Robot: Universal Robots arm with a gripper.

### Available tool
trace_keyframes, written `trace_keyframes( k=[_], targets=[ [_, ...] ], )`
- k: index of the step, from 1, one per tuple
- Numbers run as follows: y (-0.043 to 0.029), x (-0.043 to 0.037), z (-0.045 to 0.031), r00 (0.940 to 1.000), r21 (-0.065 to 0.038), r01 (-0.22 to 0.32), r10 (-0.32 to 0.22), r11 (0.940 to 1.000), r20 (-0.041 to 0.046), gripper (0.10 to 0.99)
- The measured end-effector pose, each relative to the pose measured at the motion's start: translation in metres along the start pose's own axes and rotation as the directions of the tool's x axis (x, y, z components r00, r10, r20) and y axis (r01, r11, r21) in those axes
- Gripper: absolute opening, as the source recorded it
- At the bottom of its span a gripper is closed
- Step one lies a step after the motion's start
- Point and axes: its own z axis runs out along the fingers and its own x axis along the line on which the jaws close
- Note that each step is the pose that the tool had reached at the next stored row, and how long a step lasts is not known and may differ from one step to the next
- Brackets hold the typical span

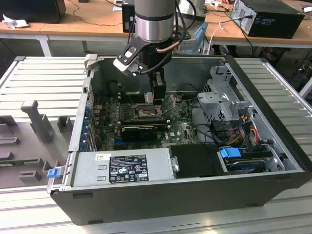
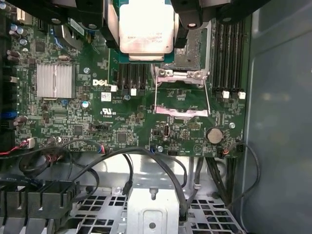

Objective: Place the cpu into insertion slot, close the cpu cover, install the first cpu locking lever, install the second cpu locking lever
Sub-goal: 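Place the cpu into insertion slot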

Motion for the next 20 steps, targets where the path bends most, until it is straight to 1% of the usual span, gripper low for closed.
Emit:
trace_keyframes(
  k=[3, 4, 5, 6, 8, 15, 20],
  targets=[
    [-0.0026, 0.0016, 0.0092, 1.0, 0.0, 0.0, 0.0, 1.0, 0.0001, 0.537],
    [-0.003, 0.0021, 0.0111, 1.0, 0.0, 0.0, 0.0, 1.0, 0.0001, 0.537],
    [-0.0036, 0.0032, 0.0134, 1.0, 0.0, 0.0, 0.0, 1.0, 0.0002, 0.537],
    [-0.0049, 0.0055, 0.0172, 1.0, 0.0, 0.0, 0.0, 1.0, 0.0001, 0.537],
    [-0.0063, 0.0082, 0.0212, 1.0, 0.0, 0.0, 0.0, 1.0, -0.0001, 0.537],
    [-0.0069, 0.0098, 0.0242, 1.0, 0.0, 0.0, 0.0, 1.0, 0.0, 0.537],
    [-0.0109, 0.0189, 0.0341, 1.0, 0.0, 0.0, 0.0, 1.0, 0.0, 0.537]
  ],
)
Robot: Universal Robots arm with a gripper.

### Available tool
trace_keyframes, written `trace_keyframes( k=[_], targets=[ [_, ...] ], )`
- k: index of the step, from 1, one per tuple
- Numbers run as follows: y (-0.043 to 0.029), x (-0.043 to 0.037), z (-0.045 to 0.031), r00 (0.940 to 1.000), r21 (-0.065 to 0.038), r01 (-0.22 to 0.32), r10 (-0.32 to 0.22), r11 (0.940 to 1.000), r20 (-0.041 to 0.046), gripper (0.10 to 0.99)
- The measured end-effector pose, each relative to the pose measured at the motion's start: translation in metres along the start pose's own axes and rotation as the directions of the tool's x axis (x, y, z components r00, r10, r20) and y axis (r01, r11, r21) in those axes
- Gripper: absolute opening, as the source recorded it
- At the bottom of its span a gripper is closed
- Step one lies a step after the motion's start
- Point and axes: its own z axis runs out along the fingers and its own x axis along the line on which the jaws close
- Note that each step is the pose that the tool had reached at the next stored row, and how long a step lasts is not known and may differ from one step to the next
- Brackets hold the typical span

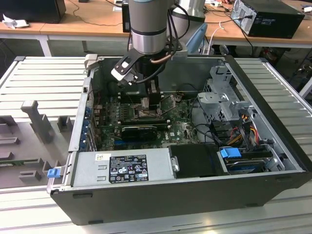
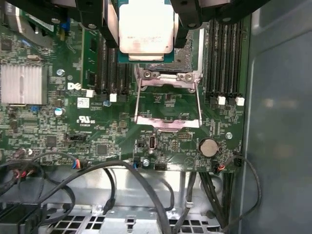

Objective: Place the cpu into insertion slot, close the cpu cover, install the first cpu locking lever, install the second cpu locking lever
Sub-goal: 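Place the cpu into insertion slot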

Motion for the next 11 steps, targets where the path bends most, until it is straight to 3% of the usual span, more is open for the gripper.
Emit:
trace_keyframes(
  k=[6, 11],
  targets=[
    [-0.006, 0.0134, 0.0165, 1.0, 0.0, 0.0, 0.0, 1.0, 0.0001, 0.537],
    [-0.0085, 0.0149, 0.0316, 0.9996, 0.0, -0.028, 0.028, 0.9996, 0.0025, 0.537]
  ],
)
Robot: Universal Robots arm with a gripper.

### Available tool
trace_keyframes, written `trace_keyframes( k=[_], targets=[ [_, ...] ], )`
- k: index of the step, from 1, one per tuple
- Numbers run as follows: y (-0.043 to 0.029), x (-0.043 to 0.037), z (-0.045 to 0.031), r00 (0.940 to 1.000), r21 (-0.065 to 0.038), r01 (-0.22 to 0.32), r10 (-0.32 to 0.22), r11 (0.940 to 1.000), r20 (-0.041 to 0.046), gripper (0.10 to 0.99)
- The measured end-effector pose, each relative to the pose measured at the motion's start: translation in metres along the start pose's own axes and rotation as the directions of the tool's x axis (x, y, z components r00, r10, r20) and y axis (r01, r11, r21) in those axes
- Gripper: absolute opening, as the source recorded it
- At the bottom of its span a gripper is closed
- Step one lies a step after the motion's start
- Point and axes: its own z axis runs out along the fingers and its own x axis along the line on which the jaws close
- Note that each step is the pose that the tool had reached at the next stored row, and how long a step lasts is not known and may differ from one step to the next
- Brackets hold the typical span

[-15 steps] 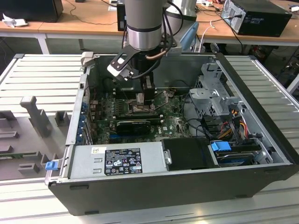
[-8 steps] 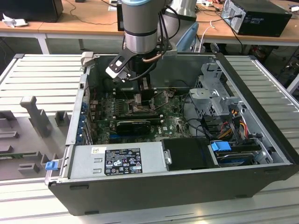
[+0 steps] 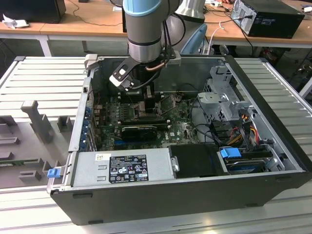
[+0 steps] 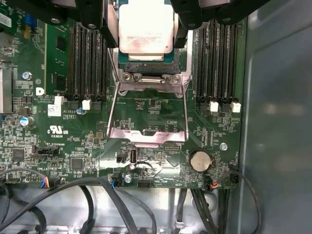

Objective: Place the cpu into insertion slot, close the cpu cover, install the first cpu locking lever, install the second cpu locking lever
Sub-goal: 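Place the cpu into insertion slot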

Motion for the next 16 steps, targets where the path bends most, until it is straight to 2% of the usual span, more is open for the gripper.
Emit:
trace_keyframes(
  k=[1, 8, 13, 16],
  targets=[
    [-0.0003, 0.0004, 0.0035, 0.9999, 0.0, -0.013, 0.013, 0.9999, 0.0011, 0.537],
    [-0.0012, 0.0033, 0.0142, 0.9999, 0.0, -0.016, 0.016, 0.9999, 0.0014, 0.537],
    [-0.0017, 0.0061, 0.0201, 0.9999, 0.0, -0.016, 0.016, 0.9999, 0.0018, 0.537],
    [-0.0017, 0.0063, 0.021, 0.9999, 0.001, -0.016, 0.016, 0.9999, 0.0033, 0.537]
  ],
)
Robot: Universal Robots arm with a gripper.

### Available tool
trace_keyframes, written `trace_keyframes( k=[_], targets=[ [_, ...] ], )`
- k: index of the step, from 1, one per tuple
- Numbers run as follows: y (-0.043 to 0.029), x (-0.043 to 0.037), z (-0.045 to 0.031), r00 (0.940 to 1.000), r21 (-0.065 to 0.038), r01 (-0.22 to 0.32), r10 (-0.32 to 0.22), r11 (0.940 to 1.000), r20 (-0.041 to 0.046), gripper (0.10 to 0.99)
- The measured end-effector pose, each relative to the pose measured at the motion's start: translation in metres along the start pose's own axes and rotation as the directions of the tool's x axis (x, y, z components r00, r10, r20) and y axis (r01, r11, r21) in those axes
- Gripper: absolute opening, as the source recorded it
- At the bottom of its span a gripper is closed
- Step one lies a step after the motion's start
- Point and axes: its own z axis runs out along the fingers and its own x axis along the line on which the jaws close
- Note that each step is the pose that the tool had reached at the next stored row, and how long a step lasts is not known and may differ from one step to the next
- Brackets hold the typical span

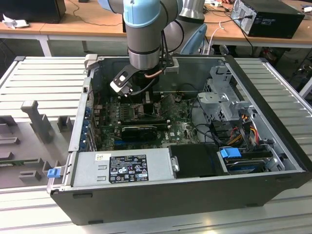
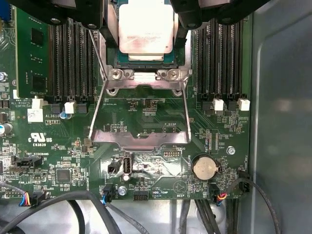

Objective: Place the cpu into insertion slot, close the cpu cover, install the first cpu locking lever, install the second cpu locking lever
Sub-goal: 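Place the cpu into insertion slot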

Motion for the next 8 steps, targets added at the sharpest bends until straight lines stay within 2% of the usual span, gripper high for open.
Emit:
trace_keyframes(
  k=[4, 5, 8],
  targets=[
    [0.0, 0.0001, 0.0002, 1.0, 0.0, 0.0, 0.0, 1.0, 0.0003, 0.549],
    [0.0, 0.0001, 0.0001, 1.0, 0.0, 0.0, 0.0, 1.0, 0.0006, 0.612],
    [0.0002, 0.0001, -0.0025, 1.0, 0.0, -0.001, 0.001, 1.0, 0.0008, 0.612]
  ],
)
